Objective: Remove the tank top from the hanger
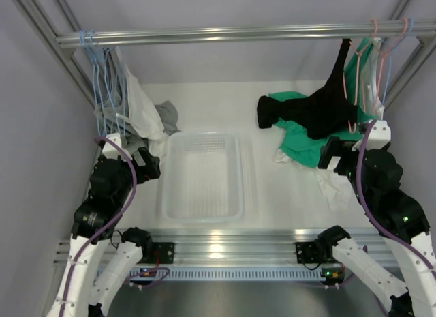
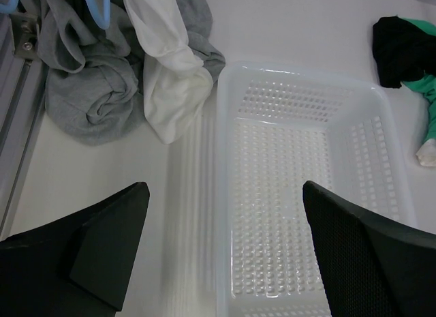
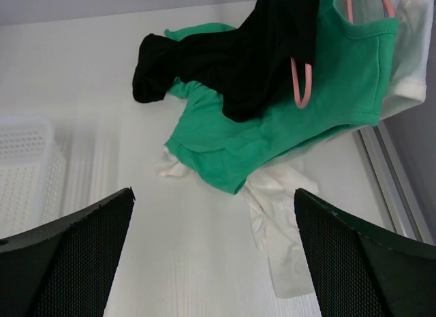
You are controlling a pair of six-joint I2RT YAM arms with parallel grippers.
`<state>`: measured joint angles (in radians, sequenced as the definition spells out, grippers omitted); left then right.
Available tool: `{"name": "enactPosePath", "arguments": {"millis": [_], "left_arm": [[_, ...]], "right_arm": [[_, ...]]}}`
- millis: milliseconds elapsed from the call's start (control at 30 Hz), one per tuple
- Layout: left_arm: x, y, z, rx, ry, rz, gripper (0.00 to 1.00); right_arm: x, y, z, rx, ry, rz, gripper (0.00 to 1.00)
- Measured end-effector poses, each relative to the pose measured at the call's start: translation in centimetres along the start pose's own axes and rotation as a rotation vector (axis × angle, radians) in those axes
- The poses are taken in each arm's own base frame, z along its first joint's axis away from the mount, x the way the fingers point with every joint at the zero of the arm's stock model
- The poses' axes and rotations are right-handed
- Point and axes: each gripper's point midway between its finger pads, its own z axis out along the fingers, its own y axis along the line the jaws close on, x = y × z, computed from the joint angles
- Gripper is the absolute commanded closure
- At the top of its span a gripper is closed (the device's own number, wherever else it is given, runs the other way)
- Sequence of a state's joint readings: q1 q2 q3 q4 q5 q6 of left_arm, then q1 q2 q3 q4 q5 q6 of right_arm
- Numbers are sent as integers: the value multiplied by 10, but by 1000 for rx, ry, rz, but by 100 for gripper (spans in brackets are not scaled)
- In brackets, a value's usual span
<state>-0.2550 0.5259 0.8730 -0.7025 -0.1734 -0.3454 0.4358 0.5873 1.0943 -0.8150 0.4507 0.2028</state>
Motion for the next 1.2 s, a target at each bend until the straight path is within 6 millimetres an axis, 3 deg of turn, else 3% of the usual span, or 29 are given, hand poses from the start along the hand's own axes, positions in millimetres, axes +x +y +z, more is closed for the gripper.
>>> {"name": "enactPosePath", "arguments": {"millis": [233,333,500,600,633,700,800,967,1200], "left_arm": [[0,0,0,0,0,0,1],[0,-1,0,4,2,0,1],[3,-3,2,12,17,2,1],[8,-5,6,19,41,8,1],[10,-6,7,24,48,12,1],[13,-8,7,32,58,17,1],[14,-10,7,42,60,21,1],[17,-17,6,70,70,32,1],[21,-25,5,104,81,46,1]], "right_arm": [[-3,4,-3,-31,-4,-2,1],[-18,7,-7,-50,-26,-8,4],[-80,8,-9,-14,-97,-41,9],[-121,8,3,57,-118,-79,13],[-132,8,9,78,-121,-96,19],[-145,6,21,114,-117,-122,23],[-149,-8,47,185,-70,-155,29],[-135,-31,86,238,34,-183,33],[-117,-51,115,261,125,-196,39]]}}
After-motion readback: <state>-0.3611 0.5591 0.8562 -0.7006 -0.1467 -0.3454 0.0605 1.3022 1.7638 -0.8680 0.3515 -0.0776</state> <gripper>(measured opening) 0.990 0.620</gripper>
